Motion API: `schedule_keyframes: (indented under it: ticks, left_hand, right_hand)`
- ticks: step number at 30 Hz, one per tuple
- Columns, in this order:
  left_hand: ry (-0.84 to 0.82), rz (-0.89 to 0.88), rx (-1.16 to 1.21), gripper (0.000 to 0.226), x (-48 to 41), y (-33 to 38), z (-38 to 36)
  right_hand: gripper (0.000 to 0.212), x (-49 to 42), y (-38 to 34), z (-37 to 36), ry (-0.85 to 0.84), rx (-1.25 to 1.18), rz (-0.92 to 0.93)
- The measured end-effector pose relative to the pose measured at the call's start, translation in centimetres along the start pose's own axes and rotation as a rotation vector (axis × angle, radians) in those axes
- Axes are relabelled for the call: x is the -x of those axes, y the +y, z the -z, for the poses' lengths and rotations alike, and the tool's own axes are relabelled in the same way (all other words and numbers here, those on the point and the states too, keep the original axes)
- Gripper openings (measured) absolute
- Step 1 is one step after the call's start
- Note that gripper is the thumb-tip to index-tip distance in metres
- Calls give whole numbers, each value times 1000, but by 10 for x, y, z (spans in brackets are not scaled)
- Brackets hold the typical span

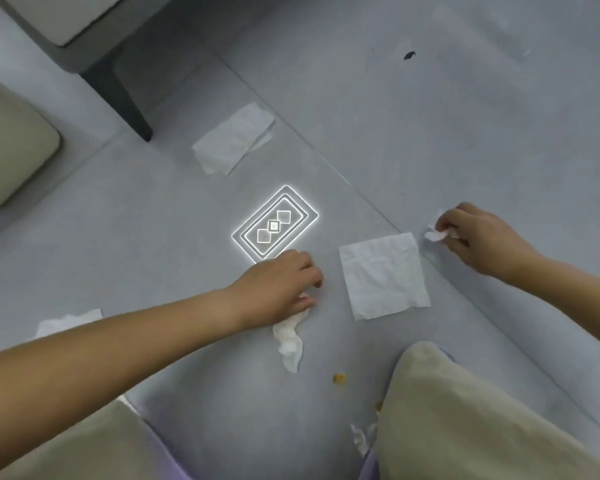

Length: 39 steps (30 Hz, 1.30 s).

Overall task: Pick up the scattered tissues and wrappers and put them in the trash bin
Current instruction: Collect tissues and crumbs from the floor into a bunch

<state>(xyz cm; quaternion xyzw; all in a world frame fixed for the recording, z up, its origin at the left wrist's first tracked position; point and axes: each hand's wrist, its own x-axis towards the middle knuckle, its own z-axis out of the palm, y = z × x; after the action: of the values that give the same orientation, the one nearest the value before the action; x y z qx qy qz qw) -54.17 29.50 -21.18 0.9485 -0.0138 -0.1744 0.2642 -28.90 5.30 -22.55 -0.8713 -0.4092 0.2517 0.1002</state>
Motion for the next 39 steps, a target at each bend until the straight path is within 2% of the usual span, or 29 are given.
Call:
schedule_keyframes:
  ticks: [4,7,9,11,15,17,19,21,28,32,36,39]
  left_hand:
    - [-189,-337,68,29,28,46,-52]
    - [-251,-418,-12,42,36,82,-99]
    - [-306,-425,-137,42,37,102,-125]
    - [-306,-401,-160,32,34,115,-142]
    - [-52,-375,-131,13,29,116,-159]
    - [21,-339,-95,16,27,111,-160]
    - [14,-250,-88,33,23,109,-157]
    - [28,-195,-78,39,19,113,-156]
    - [17,-172,-31,31,3,119,-153]
    - [-21,-123,-81,23,-6,127,-151]
    - [72,-147,-94,10,-16,121,-146]
    - [142,-143,-130,16,-22,102,-133]
  right_hand:
    - [14,2,-46,0,-20,-15,172]
    - [15,5,-56,-5,-69,-18,188]
    - [16,10,-55,-7,-96,-11,172]
    - [17,15,-53,-7,-97,-9,155]
    - [17,28,-44,-6,-95,7,136]
    - [16,34,-39,-3,-105,23,139]
    - [14,39,-34,-1,-113,39,145]
    - [14,43,-30,1,-116,50,150]
    - [14,57,-29,-8,-101,25,125]
    - [14,63,-27,-10,-93,20,106]
    - [12,60,-22,-9,-87,41,87]
    - [12,53,-20,-9,-97,60,79]
